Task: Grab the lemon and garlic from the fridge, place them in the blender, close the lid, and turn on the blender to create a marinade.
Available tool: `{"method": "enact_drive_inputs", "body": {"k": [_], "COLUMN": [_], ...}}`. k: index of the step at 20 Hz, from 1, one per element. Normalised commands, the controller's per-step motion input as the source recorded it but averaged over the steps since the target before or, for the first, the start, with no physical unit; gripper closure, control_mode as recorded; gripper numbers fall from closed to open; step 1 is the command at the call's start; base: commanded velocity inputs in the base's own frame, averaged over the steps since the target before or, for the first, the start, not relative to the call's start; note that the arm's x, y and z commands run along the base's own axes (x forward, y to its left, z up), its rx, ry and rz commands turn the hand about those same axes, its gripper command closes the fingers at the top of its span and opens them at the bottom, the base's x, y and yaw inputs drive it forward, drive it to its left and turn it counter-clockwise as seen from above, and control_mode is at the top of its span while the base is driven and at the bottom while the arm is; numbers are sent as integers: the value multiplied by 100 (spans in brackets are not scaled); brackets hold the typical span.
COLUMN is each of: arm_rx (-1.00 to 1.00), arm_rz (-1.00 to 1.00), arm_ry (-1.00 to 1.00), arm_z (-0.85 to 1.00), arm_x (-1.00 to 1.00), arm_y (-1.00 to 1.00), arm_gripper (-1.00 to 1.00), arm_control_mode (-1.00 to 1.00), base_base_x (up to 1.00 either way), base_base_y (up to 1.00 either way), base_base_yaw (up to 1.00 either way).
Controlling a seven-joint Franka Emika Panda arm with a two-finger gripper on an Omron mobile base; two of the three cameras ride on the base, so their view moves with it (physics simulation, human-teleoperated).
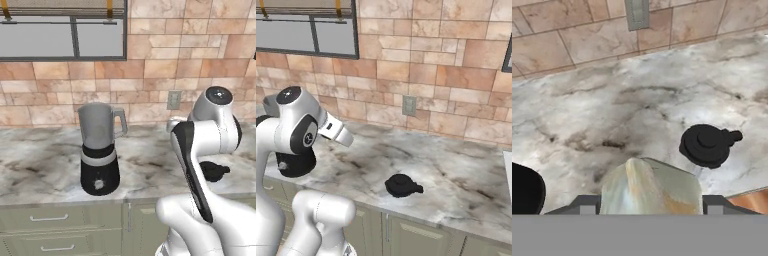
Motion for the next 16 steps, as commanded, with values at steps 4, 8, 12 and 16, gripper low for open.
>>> {"method": "enact_drive_inputs", "body": {"k": [4,8,12,16], "arm_rx": [5,0,-1,-3], "arm_rz": [4,8,22,32], "arm_ry": [-17,-16,-4,1], "arm_z": [75,99,65,24], "arm_x": [-10,-1,2,16], "arm_y": [4,44,87,97], "arm_gripper": [100,100,100,100], "arm_control_mode": [-100,-100,-100,-100], "base_base_x": [0,0,0,0], "base_base_y": [0,0,0,0], "base_base_yaw": [0,0,0,0]}}
